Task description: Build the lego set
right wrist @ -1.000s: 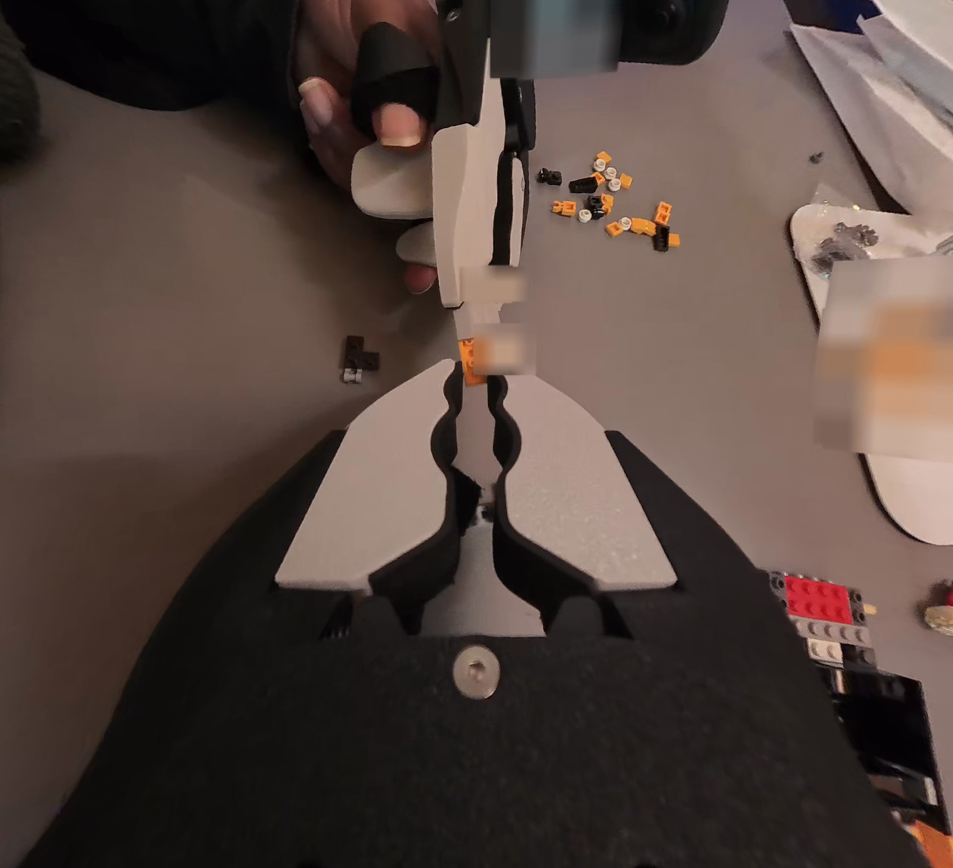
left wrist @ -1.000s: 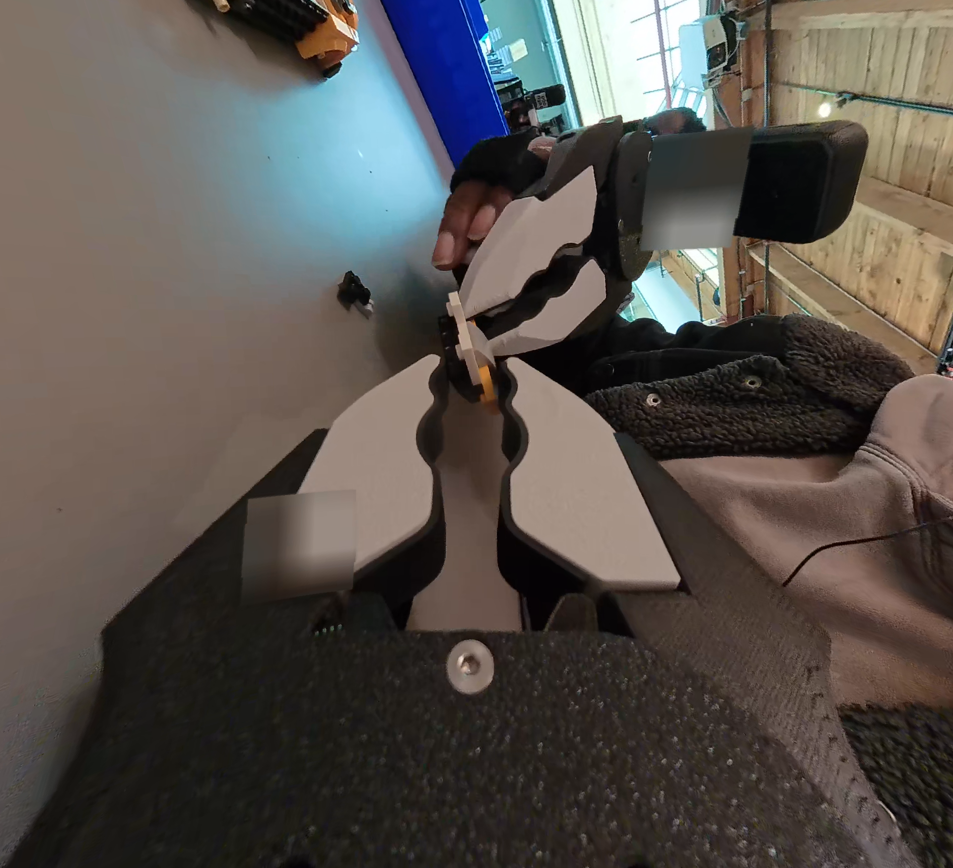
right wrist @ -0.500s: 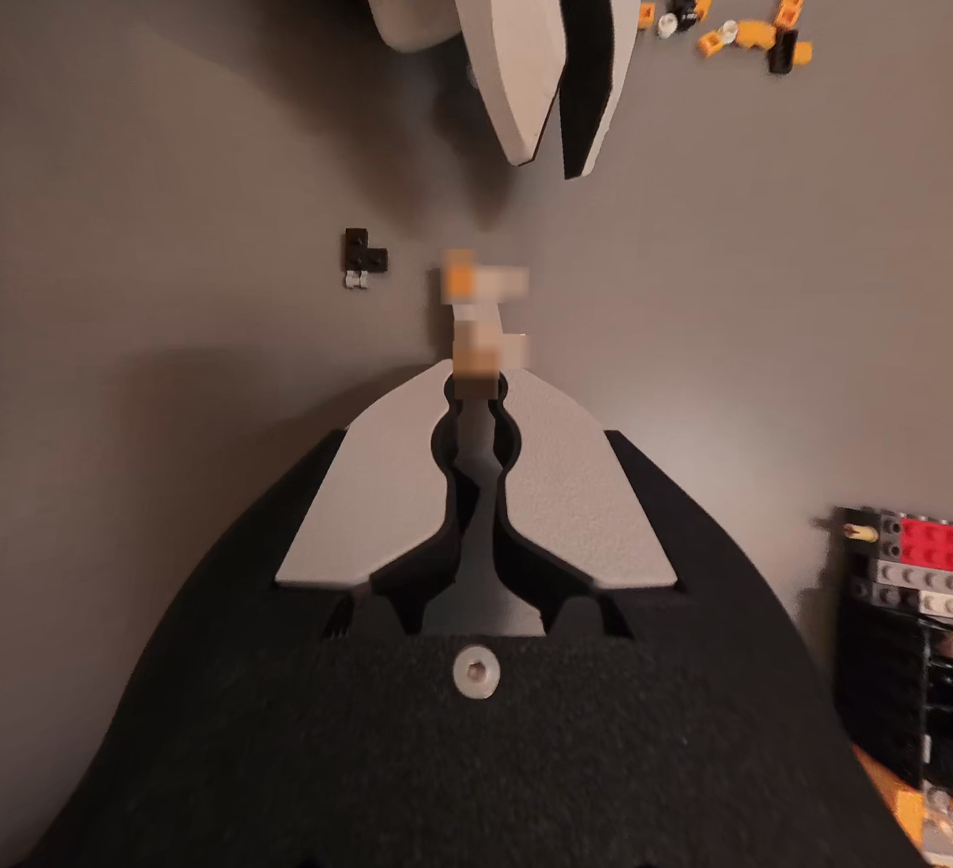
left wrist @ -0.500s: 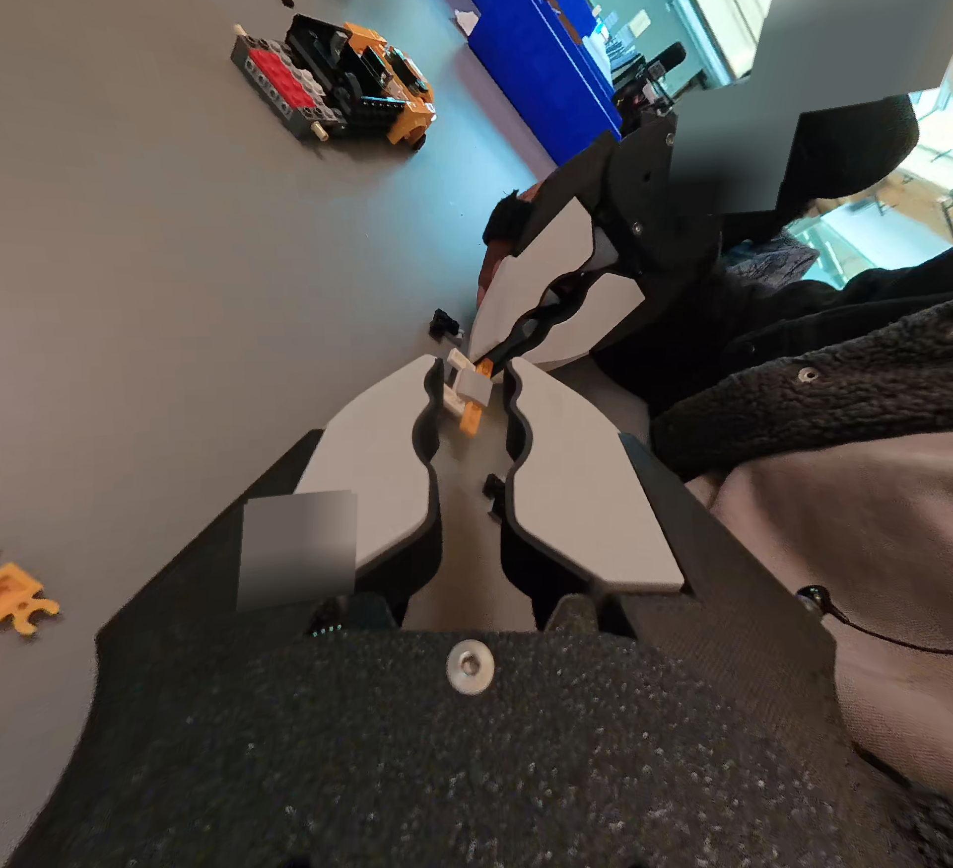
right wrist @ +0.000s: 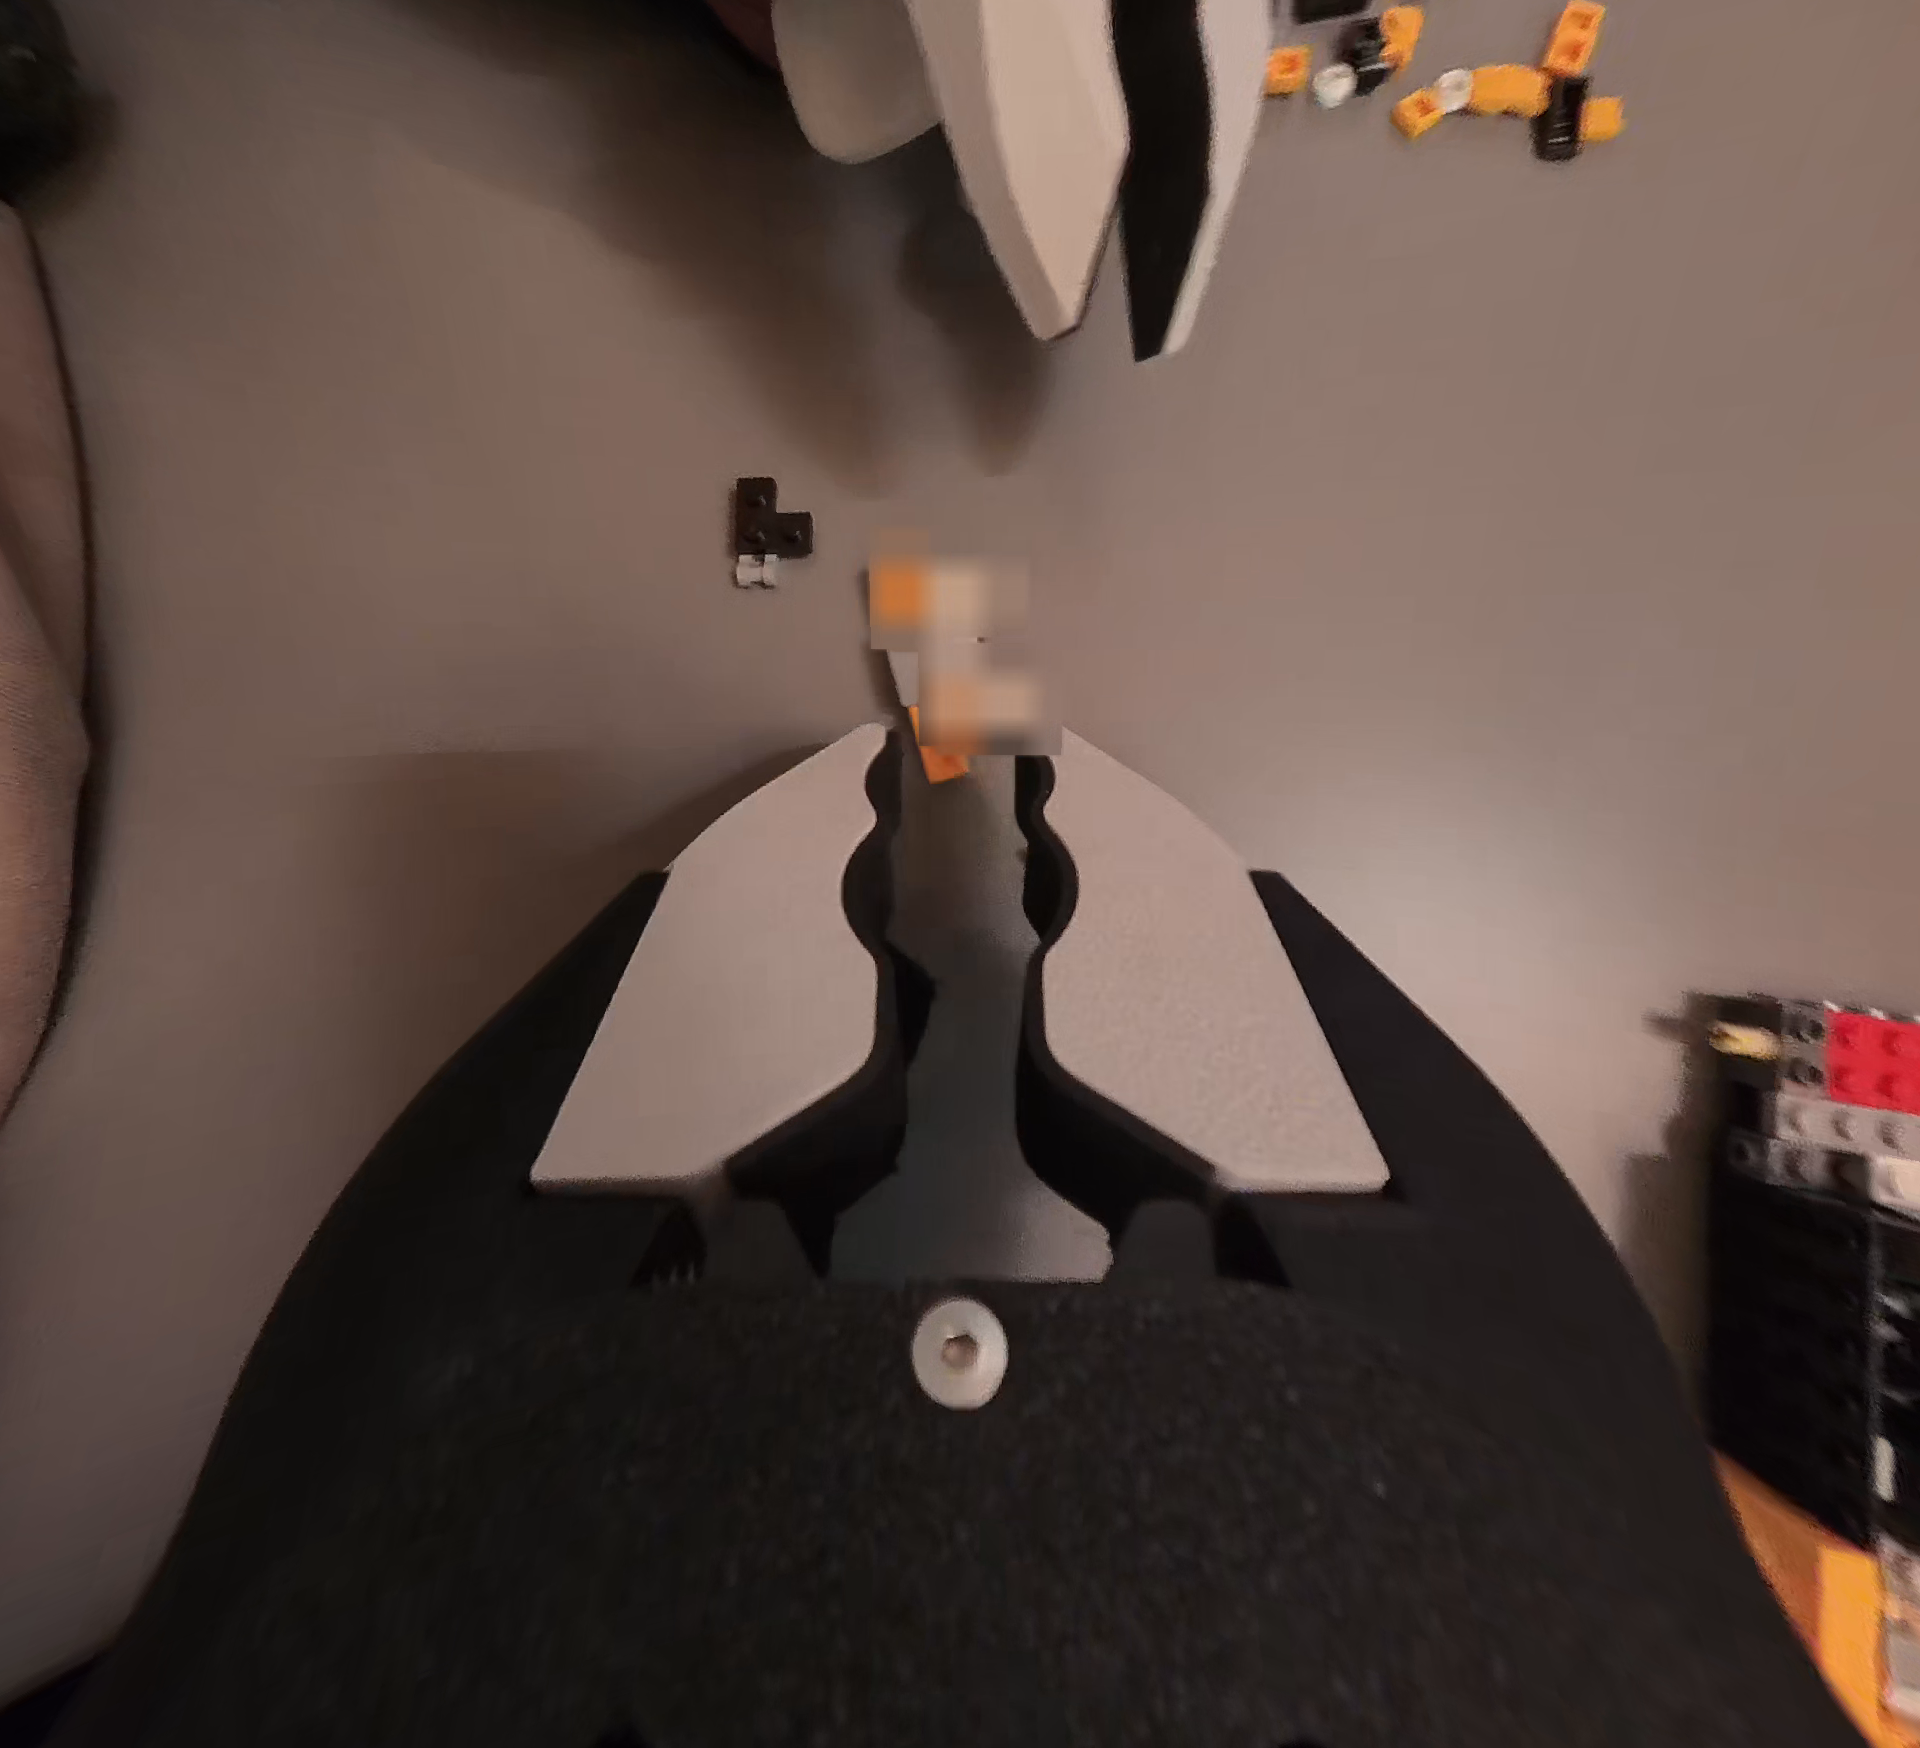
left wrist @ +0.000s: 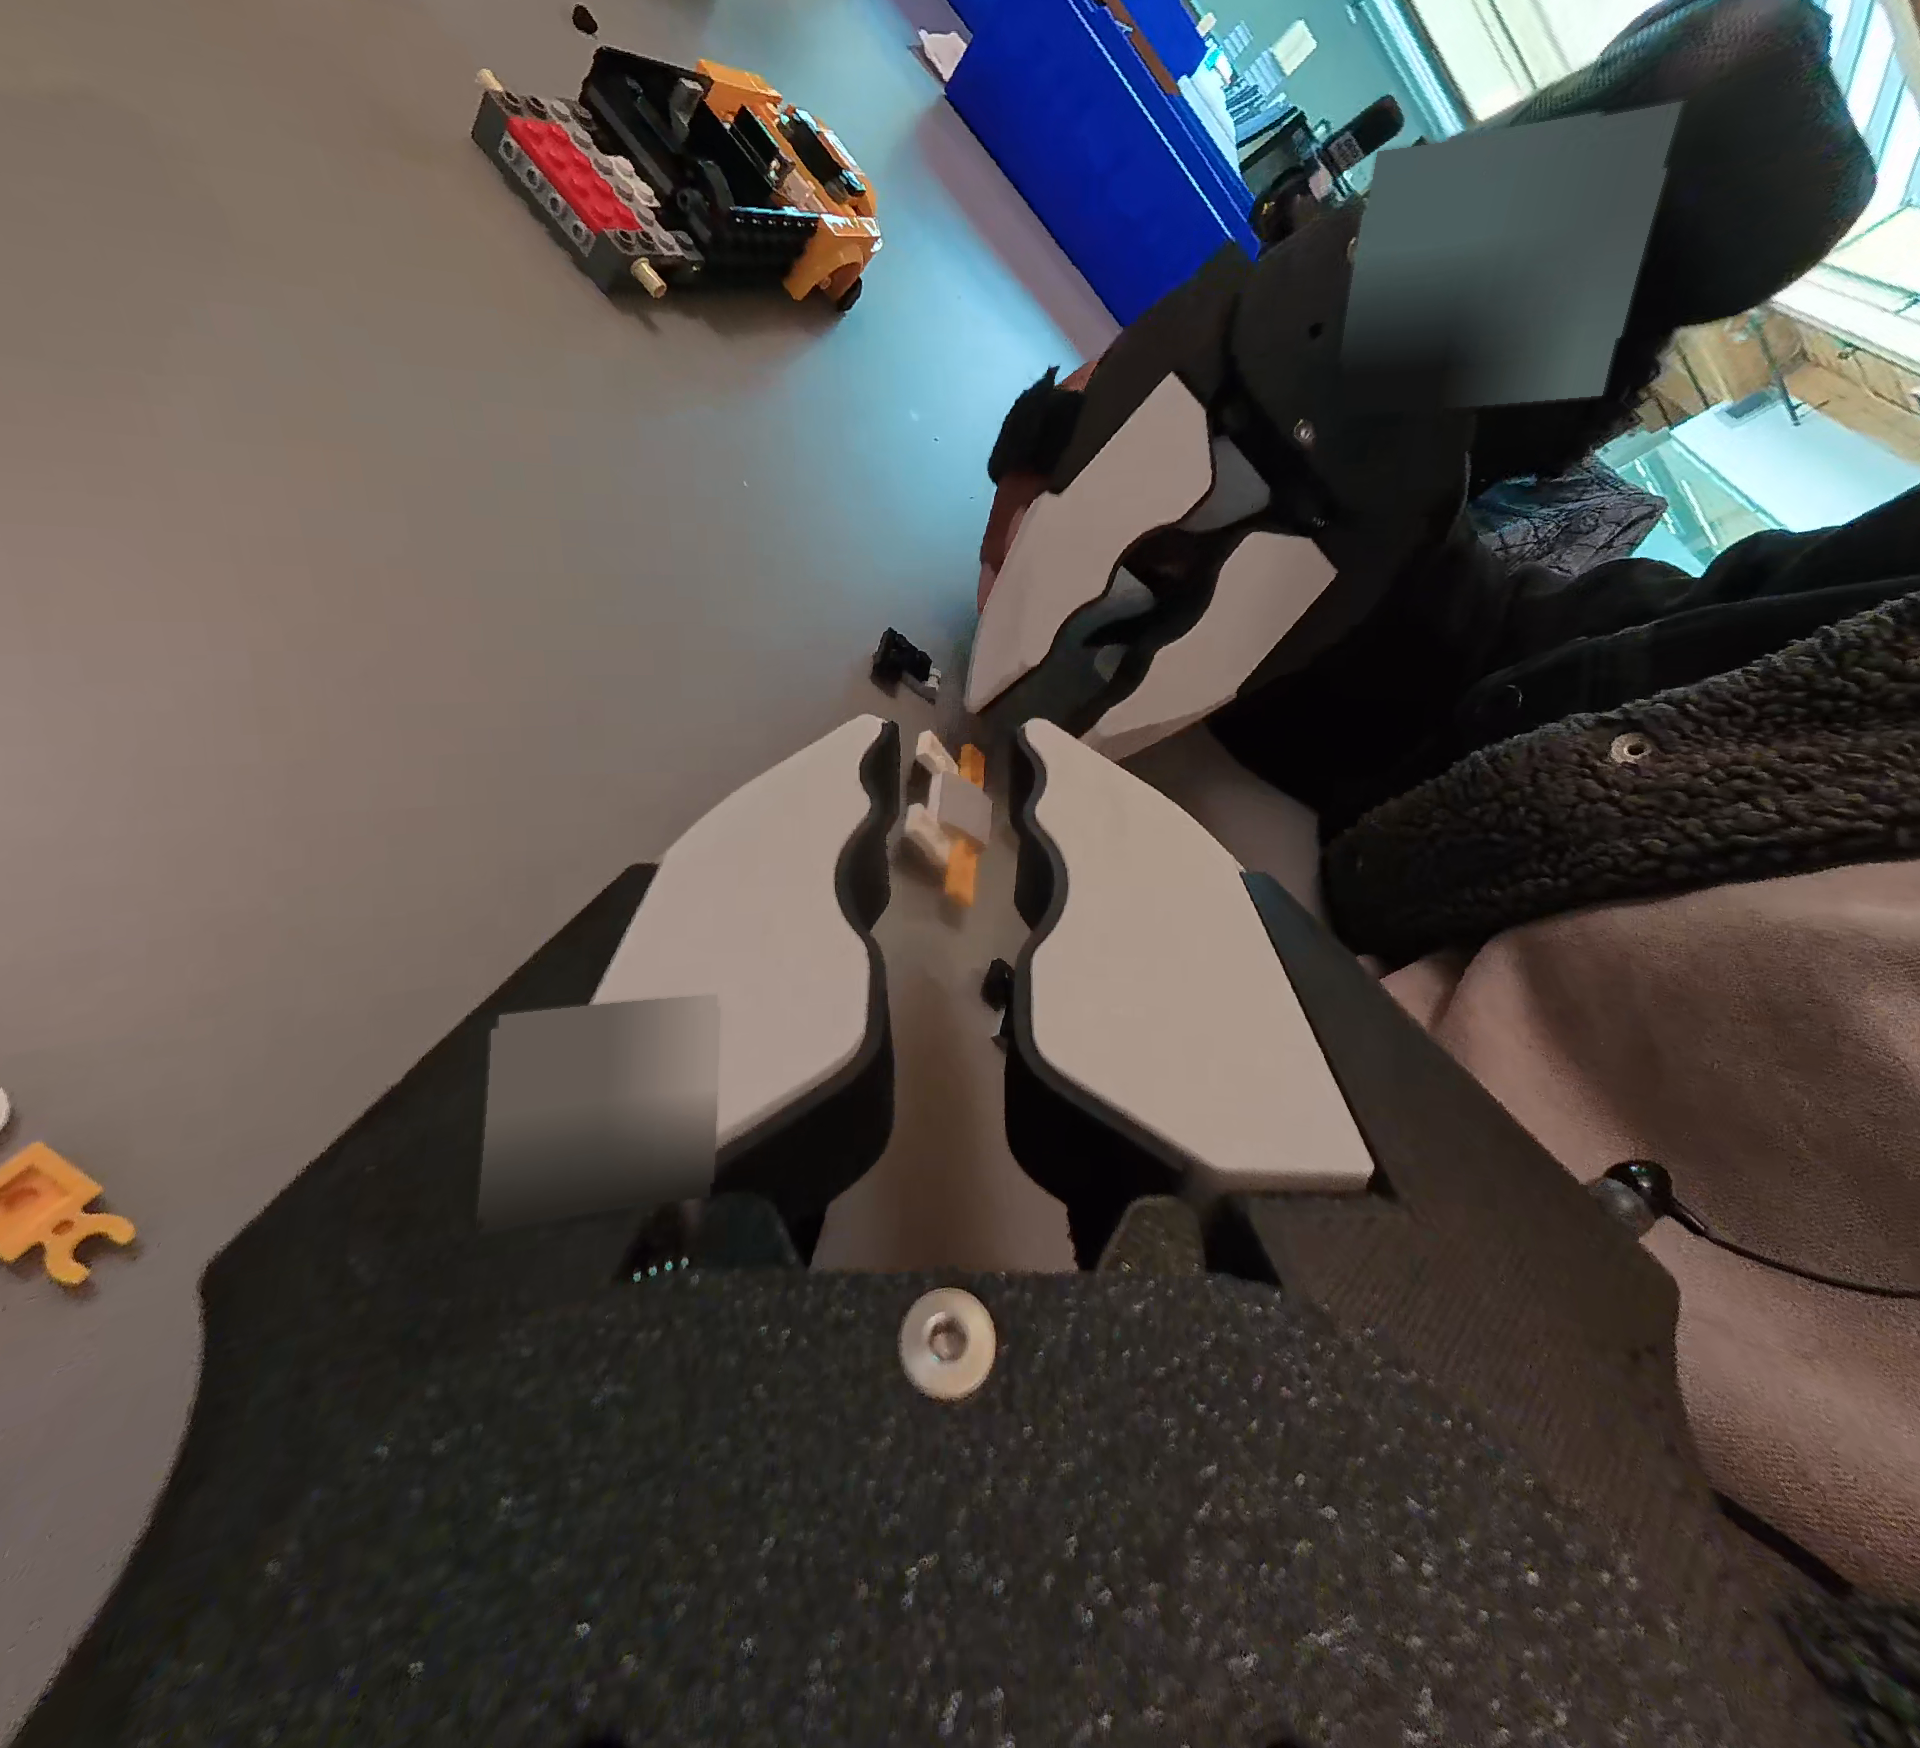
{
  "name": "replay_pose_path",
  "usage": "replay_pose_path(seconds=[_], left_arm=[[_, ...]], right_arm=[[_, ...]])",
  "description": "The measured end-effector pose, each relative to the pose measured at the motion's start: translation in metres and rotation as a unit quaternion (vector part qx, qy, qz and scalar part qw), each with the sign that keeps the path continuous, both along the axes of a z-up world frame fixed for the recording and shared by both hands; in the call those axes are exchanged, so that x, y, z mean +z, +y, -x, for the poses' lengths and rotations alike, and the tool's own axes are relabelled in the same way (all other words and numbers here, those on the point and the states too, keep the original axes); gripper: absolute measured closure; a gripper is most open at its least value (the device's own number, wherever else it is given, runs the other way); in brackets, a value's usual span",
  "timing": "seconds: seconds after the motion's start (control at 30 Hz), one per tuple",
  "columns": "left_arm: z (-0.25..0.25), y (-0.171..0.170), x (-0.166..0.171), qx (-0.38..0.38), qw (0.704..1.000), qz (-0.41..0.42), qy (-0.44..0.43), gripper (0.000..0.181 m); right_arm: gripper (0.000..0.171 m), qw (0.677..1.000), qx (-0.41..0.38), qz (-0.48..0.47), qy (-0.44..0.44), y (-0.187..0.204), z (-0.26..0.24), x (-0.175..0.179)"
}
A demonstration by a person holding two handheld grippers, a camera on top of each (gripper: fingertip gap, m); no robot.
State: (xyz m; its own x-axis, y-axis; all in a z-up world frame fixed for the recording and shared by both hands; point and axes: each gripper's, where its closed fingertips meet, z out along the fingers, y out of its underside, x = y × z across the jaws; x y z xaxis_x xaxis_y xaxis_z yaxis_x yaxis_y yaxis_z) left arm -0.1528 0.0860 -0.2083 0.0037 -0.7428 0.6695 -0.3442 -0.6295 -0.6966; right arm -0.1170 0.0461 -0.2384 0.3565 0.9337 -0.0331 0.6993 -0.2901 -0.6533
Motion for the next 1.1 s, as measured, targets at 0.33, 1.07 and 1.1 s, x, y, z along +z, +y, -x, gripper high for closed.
replay_pose_path(seconds=[0.33,1.07,1.1], left_arm=[[0.003,0.009,0.008,0.028,0.992,-0.124,-0.008,0.179],[0.014,0.045,0.01,0.147,0.944,-0.289,0.059,0.181],[0.014,0.045,0.011,0.149,0.944,-0.289,0.058,0.181]], right_arm=[[0.134,0.997,-0.053,-0.029,-0.049,0.02,-0.036,-0.008],[0.148,0.998,-0.039,-0.01,-0.054,0.016,-0.027,-0.023],[0.148,0.998,-0.041,-0.012,-0.052,0.017,-0.028,-0.021]])
